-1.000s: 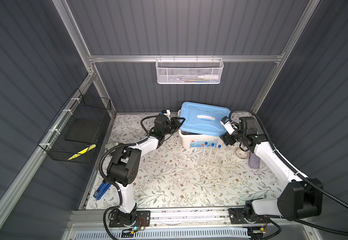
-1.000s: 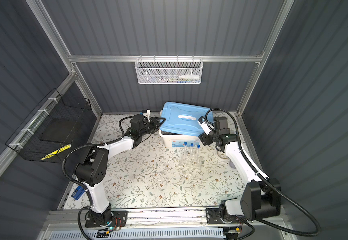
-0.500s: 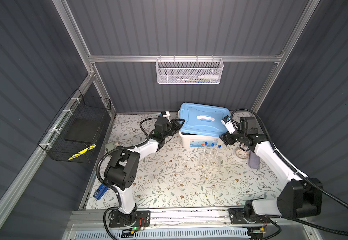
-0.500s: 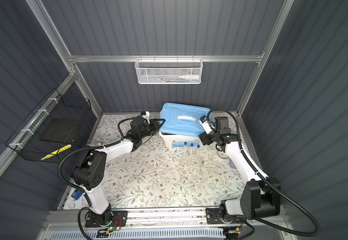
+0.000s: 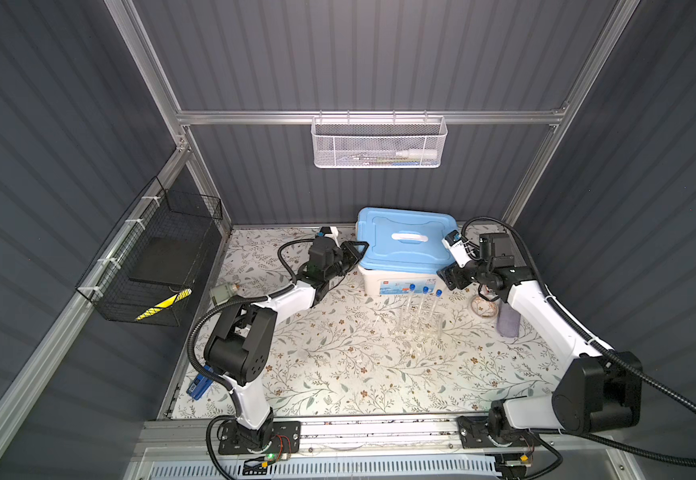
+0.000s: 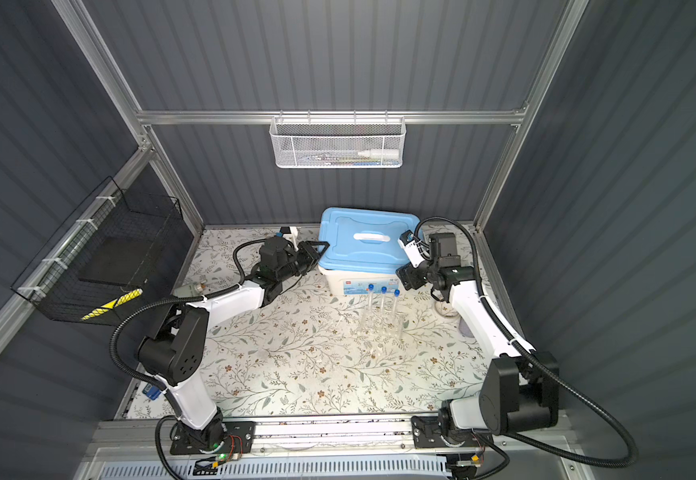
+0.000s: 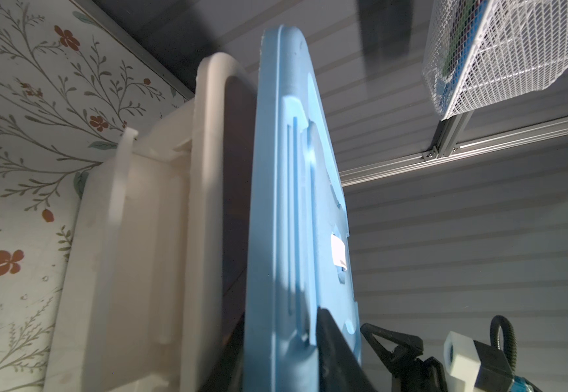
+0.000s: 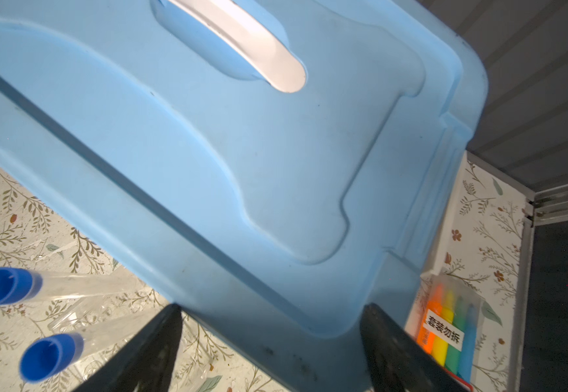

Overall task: Organize the chemistry lab equipment
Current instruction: 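Lower the lid onto the bin with both grippers holding opposite edges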

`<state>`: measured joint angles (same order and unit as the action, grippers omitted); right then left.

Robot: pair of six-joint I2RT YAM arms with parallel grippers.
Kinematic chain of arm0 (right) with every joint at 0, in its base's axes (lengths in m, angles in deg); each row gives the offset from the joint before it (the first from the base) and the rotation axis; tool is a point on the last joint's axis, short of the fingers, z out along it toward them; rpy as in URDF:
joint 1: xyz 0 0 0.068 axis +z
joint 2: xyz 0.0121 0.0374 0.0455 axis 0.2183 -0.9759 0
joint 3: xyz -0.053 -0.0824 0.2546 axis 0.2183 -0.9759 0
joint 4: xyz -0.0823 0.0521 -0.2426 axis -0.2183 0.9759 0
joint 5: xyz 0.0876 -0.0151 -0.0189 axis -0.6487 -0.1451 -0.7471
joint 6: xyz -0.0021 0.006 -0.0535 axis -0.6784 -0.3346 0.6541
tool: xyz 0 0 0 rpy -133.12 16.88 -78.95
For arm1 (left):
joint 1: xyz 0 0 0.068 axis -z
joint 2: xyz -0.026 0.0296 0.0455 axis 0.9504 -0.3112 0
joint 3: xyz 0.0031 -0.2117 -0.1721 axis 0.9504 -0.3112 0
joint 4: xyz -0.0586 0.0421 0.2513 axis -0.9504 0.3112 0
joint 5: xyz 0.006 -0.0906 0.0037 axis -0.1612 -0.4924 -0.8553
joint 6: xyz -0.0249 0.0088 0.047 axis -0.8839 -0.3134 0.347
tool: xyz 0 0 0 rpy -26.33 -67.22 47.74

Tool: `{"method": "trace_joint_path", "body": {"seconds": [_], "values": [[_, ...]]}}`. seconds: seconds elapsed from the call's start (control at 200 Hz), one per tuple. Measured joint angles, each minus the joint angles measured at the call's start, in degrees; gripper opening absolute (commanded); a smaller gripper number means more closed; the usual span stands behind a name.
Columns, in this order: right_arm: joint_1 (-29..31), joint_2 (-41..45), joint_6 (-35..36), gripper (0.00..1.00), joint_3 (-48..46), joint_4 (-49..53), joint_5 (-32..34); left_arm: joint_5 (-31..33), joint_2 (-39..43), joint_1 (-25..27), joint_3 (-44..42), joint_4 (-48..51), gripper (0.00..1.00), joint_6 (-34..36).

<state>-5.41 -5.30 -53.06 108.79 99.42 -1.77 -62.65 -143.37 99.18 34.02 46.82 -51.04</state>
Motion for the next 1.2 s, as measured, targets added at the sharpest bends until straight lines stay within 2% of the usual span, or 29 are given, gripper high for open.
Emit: {"method": "trace_joint_path", "body": {"seconds": [0.43,1.201], "values": [[0.0,-1.0,-0.5,0.84,1.1,0.5,0.5,1.7,0.6,0.0,-0.3,0.9,0.36,0.6],[-0.3,-0.7,-3.8,0.9,1.2,0.5,0.5,3.6,4.3,0.0,-1.6,7.2,0.32,5.0]]}}
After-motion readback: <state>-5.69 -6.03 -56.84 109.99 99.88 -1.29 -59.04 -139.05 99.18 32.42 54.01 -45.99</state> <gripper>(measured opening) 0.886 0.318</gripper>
